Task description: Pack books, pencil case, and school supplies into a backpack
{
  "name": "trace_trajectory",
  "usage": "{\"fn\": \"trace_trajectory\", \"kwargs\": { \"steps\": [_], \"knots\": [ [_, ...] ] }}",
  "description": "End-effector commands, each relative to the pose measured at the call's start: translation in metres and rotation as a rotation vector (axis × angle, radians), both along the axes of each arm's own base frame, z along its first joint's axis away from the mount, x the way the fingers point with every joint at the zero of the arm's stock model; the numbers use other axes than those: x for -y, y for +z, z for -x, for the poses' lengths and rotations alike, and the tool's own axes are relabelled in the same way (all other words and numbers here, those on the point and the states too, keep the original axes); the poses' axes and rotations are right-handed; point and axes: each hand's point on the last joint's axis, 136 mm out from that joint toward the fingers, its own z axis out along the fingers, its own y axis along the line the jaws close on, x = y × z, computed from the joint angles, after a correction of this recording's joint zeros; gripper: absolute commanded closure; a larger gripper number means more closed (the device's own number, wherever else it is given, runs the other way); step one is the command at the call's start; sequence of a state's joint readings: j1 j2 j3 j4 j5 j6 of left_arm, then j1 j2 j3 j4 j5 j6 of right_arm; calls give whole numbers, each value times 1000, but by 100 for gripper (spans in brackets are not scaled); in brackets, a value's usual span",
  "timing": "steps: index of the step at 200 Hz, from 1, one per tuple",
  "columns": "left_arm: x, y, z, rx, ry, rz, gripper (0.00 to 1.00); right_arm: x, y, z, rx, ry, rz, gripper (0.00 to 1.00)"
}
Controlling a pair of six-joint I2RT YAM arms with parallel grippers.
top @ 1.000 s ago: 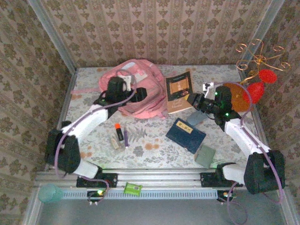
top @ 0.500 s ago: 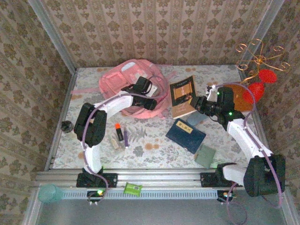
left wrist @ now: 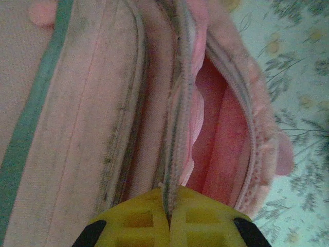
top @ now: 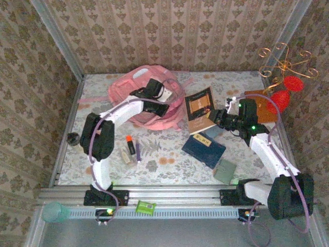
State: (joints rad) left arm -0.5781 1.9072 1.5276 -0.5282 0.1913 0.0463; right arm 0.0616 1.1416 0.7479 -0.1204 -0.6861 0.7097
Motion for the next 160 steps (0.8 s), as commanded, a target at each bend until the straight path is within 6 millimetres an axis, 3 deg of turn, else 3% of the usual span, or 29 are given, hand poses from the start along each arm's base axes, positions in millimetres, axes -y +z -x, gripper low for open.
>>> {"fn": "trace_trajectory", "kwargs": {
  "steps": [1,30,65,80,123,160],
  "knots": [
    [-6,96,-4,174,-54,176,100,-30,16,11,44,120,-55,100],
    [-20,144,-1,286,-55,285,100,-66,9,16,16,190,-94,100],
    [-21,176,11,342,-113,341,100,-95,6,1,-6,223,-147,100],
    [-19,184,17,352,-140,364,100,-109,9,-9,-4,241,-162,100],
    [-15,199,30,383,-197,407,100,-144,-12,-58,-68,237,-187,100],
    [-14,203,36,395,-228,423,100,-184,-20,-88,-72,257,-198,100]
  ]
}}
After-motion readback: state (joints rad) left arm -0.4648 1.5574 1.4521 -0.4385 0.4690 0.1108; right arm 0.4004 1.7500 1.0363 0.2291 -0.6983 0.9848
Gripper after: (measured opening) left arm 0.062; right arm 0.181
